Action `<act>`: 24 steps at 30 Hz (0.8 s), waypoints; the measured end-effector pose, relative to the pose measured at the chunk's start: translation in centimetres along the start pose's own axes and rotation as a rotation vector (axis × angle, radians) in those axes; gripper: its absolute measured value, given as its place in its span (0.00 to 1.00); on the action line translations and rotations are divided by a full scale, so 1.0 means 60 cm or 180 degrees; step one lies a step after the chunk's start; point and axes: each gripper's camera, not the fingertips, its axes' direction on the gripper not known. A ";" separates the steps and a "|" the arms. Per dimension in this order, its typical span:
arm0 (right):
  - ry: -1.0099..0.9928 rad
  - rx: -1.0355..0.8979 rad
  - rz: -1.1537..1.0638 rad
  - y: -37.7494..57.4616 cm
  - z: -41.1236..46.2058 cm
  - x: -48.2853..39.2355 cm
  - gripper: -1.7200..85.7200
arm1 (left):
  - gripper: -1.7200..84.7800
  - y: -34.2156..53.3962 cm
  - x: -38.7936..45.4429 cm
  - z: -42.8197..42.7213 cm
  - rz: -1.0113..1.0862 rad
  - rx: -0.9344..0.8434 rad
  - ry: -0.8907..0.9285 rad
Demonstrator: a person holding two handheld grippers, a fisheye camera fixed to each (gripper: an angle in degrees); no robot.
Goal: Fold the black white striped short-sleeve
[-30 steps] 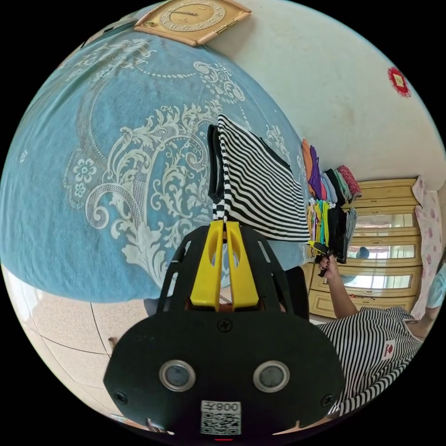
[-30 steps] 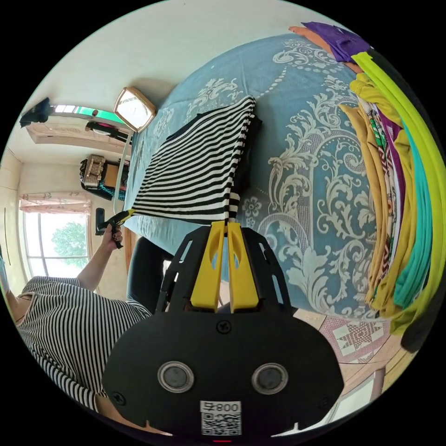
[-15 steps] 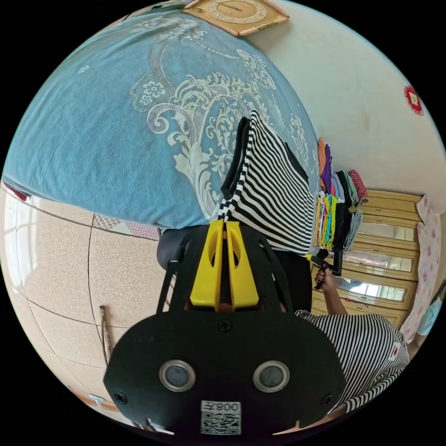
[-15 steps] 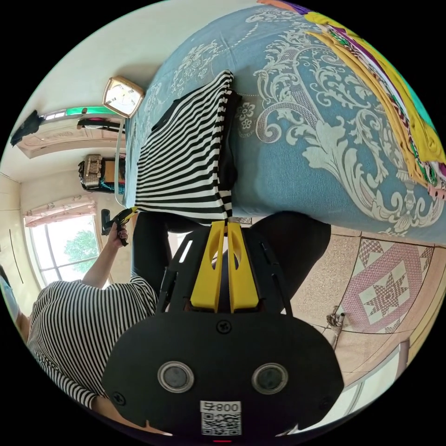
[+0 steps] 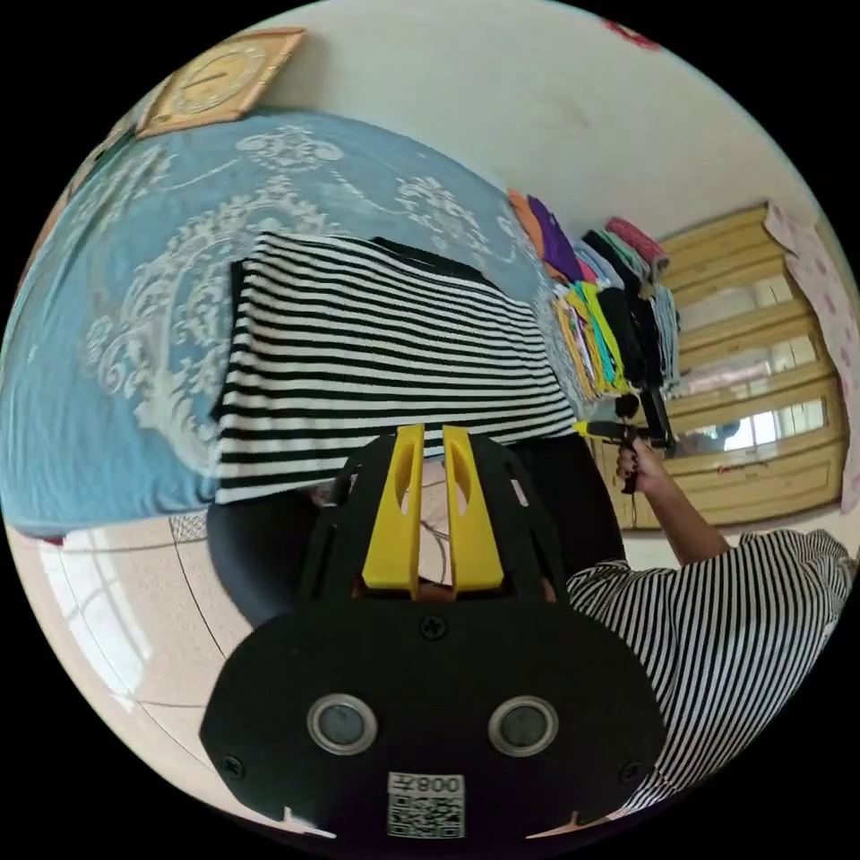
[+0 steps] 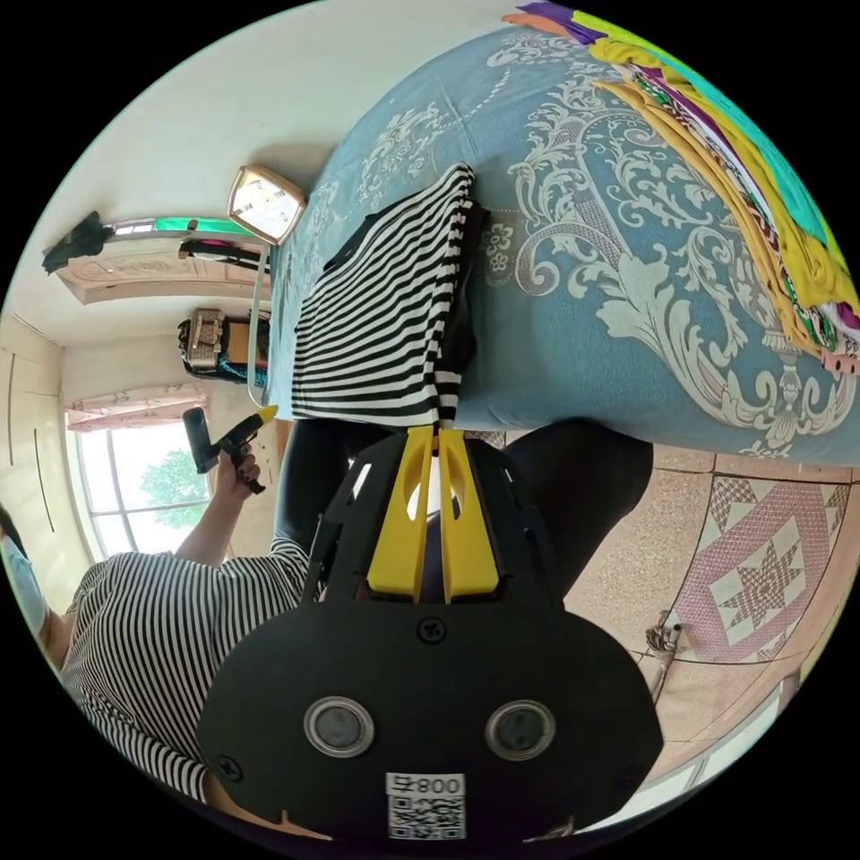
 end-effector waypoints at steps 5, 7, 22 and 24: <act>-0.0248 0.0182 -0.0088 0.014 -0.027 -0.014 0.03 | 0.10 -0.103 0.365 0.156 0.1369 -0.0537 -0.0048; -0.0342 0.0211 -0.0155 0.015 -0.035 -0.023 0.03 | 0.11 -0.125 0.473 0.192 0.1791 -0.0644 -0.0166; -0.0372 0.0323 -0.0287 -0.012 -0.037 -0.035 0.03 | 0.05 -0.205 0.871 0.282 0.2417 -0.0782 -0.1016; -0.0325 0.0458 -0.0177 -0.022 -0.046 -0.022 0.04 | 0.04 -0.219 0.885 0.274 0.2307 -0.0745 -0.0967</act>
